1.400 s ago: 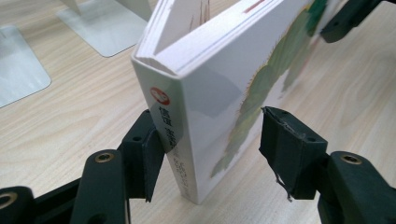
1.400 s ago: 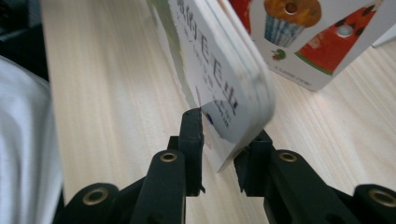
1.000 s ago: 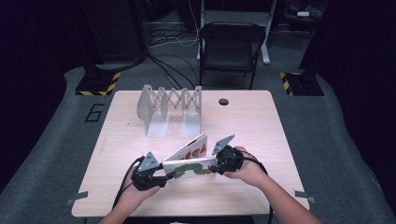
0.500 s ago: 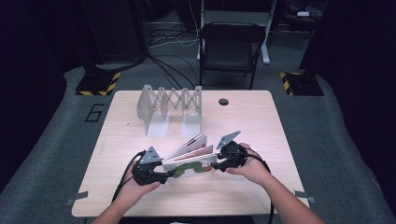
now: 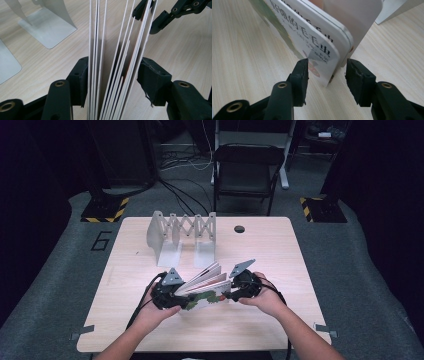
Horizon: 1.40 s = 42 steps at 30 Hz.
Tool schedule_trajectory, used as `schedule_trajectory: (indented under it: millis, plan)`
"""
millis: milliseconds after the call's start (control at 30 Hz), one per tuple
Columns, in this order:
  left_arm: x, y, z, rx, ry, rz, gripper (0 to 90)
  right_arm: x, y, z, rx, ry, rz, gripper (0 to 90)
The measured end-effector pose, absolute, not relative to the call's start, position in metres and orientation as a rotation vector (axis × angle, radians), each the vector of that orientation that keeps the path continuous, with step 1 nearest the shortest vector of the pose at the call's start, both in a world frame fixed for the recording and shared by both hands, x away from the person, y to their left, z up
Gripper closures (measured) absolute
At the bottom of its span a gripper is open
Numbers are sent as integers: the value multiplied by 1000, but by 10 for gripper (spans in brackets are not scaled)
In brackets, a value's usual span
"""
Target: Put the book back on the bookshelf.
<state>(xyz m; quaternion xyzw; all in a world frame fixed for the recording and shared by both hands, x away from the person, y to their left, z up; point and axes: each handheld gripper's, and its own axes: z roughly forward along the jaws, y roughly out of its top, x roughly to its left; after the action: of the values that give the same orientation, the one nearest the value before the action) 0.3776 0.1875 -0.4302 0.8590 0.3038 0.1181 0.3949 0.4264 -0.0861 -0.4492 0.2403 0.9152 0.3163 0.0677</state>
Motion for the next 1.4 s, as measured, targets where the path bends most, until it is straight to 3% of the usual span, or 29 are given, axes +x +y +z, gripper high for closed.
schedule_trajectory:
  millis: [367,567,833,1000,1400]
  plan:
    - [381,180,-426,2234,773,319,587,428,-84,-449,756,2738,970,522]
    - [376,177,-425,2263,686,291,750,432,-87,-449,797,2724,969,490]
    - [373,171,-423,2307,642,323,750,432,-87,-450,809,2712,964,481]
    - [376,169,-425,2306,699,358,635,433,-86,-449,819,2711,983,456]
    - [379,159,-432,2326,741,350,585,434,-84,-455,817,2716,999,455]
